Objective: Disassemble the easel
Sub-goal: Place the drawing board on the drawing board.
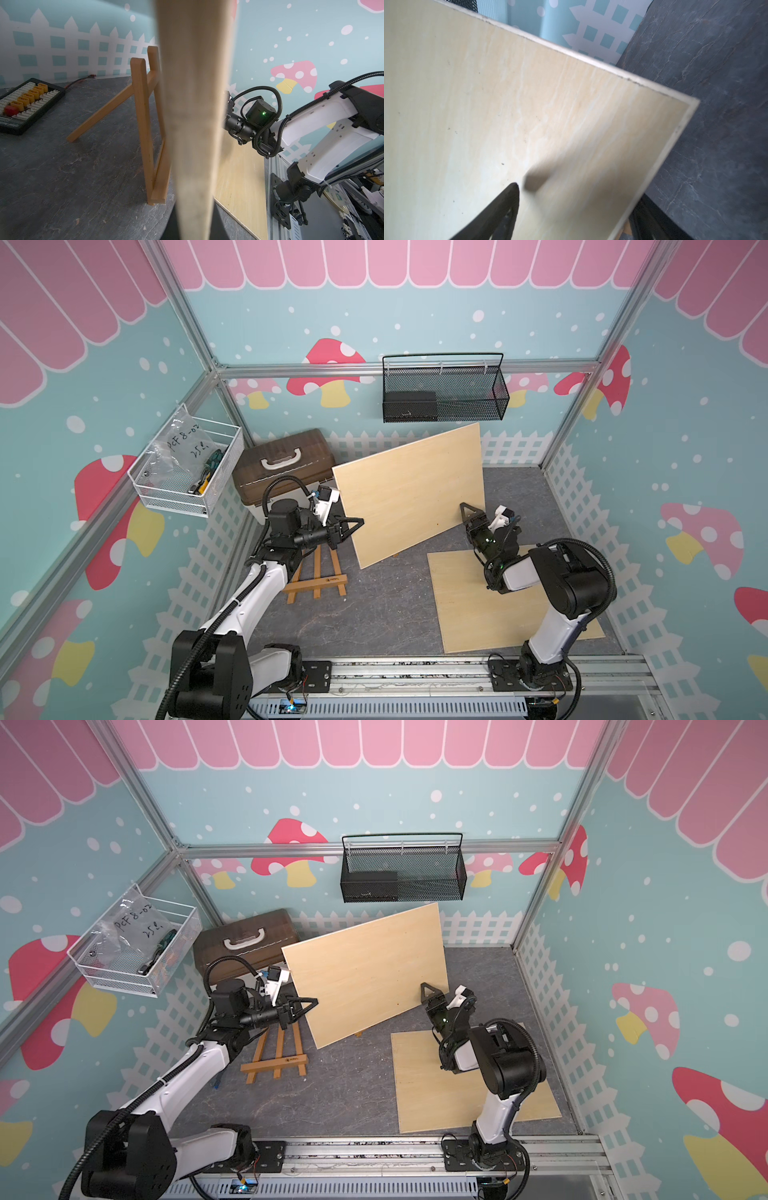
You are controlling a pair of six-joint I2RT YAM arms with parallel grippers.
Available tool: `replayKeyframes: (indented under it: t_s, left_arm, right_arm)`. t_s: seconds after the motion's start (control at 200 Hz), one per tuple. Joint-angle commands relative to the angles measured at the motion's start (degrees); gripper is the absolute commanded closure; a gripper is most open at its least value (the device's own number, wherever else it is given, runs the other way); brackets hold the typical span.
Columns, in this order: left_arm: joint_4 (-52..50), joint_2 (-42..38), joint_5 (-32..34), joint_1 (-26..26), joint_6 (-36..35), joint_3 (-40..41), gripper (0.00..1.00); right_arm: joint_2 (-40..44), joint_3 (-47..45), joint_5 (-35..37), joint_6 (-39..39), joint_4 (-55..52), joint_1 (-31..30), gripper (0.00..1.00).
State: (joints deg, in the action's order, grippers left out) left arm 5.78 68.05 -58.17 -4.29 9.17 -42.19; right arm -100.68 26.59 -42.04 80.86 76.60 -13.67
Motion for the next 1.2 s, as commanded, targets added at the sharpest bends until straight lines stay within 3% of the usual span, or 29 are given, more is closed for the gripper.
replayKeyframes:
  t_s: [0.0, 0.2, 0.53, 0.956, 1.196]
  left_arm:
    - [-8.9, -1.9, 0.0, -2.8, -2.2, 2.9, 1.00]
    - [-12.4, -6.2, 3.0, -6.9, 0.4, 5.6, 1.00]
    - [-15.4, -12.3, 10.3, -17.4, 7.1, 8.9, 1.00]
    - [-15.1, -19.6, 18.9, -28.7, 17.2, 12.9, 1.00]
    - [-13.3, -22.4, 24.2, -35.1, 22.5, 16.6, 1.00]
  right_arm:
    - [7.0, -0.4, -1.6, -0.3, 30.1, -1.5, 0.18]
    - [14.4, -7.1, -0.7, -1.1, 26.9, -1.5, 0.18]
    - [32.1, -13.3, -1.2, -6.5, 4.6, -1.5, 0.16]
    - [45.9, -21.0, -0.1, -5.7, -6.9, -1.4, 0.16]
    - [49.5, -23.5, -0.6, -6.1, -12.6, -1.4, 0.16]
